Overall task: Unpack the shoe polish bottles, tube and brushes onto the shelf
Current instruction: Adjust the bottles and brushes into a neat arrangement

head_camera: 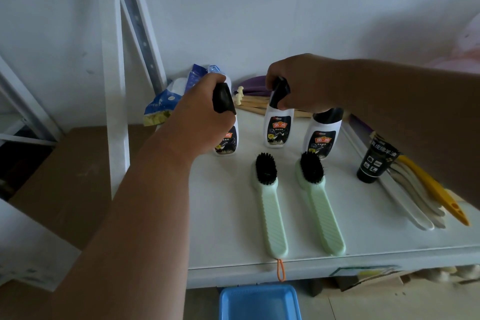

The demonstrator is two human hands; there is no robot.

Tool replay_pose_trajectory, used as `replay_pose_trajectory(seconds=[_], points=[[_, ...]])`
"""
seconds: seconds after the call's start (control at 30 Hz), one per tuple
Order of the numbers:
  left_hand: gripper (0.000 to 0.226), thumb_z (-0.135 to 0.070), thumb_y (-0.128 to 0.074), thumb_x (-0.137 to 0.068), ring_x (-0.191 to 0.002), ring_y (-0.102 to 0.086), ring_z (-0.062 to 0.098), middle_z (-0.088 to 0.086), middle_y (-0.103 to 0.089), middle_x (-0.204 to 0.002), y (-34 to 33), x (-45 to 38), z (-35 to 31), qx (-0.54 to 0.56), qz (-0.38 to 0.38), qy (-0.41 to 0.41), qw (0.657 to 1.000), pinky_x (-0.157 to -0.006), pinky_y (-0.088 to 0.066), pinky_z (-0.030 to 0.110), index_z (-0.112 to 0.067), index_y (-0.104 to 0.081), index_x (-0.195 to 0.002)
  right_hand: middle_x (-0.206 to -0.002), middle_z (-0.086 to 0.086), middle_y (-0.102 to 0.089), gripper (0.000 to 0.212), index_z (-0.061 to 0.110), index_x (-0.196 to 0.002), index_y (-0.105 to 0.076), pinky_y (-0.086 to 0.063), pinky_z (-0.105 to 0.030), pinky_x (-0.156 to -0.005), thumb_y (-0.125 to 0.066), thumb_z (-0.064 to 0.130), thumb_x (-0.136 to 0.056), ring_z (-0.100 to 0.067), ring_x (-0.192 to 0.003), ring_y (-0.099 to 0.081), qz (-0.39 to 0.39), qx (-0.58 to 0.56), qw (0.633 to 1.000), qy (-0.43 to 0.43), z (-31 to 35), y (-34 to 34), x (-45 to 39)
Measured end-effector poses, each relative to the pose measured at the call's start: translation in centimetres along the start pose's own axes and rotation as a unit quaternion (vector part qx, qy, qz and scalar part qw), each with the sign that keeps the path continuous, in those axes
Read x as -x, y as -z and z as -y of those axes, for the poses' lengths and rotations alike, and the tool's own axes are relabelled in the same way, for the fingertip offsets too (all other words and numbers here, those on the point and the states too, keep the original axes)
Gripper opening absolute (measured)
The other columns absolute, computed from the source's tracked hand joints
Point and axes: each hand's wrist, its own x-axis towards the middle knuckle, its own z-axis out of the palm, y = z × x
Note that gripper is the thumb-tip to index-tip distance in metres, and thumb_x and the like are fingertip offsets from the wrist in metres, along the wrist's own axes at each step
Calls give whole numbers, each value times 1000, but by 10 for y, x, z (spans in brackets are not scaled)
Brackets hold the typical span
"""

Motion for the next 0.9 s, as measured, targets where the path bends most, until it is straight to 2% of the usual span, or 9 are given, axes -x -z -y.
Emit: replay_pose_trajectory(seconds=[0.07,0.13,0.2,0.3,0.43,0.67,0.9], points=[[64,-13,-67,-86,-89,-60,2,-21,-57,-105,1,1,-1,0,4,3,1000,-55,-39,-4,-38,-53,-142,-102,6,-58,34,28,-119,-61,-43,-29,-61,-75,26,-88,-22,-91,-58,-8,2,1000,7,-1,-2,0],[63,-11,-67,-85,-88,-59,2,-21,-58,-104,2,2,-2,-4,1,3,1000,-55,-39,-5,-38,-54,-141,-101,7,-57,35,28,-120,-61,-38,-25,-57,-74,26,-88,-20,-89,-56,-12,3,1000,10,-1,-3,1],[64,-11,-67,-86,-89,-59,1,-17,-60,-106,1,1,-2,-9,-1,3,1000,-55,-38,-5,-37,-53,-143,-102,6,-57,36,28,-122,-61,-38,-25,-57,-74,26,-88,-20,-89,-56,-12,3,1000,13,-1,-3,2],[68,-14,-68,-87,-91,-59,-1,-7,-63,-121,1,0,-2,-6,-4,10,1000,-53,-38,-5,-36,-49,-149,-99,8,-56,37,27,-123,-61,-38,-26,-58,-74,26,-88,-20,-89,-57,-11,13,1000,23,0,-3,2],[68,-16,-68,-86,-90,-59,-1,-6,-64,-125,1,0,-3,-11,-10,10,1000,-54,-37,-6,-36,-50,-149,-92,11,-54,35,27,-122,-61,-37,-24,-57,-72,24,-88,-20,-89,-56,-12,23,999,29,1,-4,3],[68,-16,-69,-86,-89,-58,-3,-7,-63,-123,0,1,-3,-16,-13,13,1000,-54,-36,-6,-37,-50,-148,-110,2,-62,46,29,-131,-55,-37,-26,-58,-71,26,-88,-23,-93,-57,-11,25,999,22,2,-4,4],[66,-18,-71,-86,-83,-54,-5,-11,-61,-119,1,3,-6,-42,-22,9,999,-57,-31,-11,-36,-52,-147,-107,1,-60,64,25,-143,-45,-38,-31,-61,-73,31,-86,-25,-92,-56,-16,29,999,5,5,-2,6]])
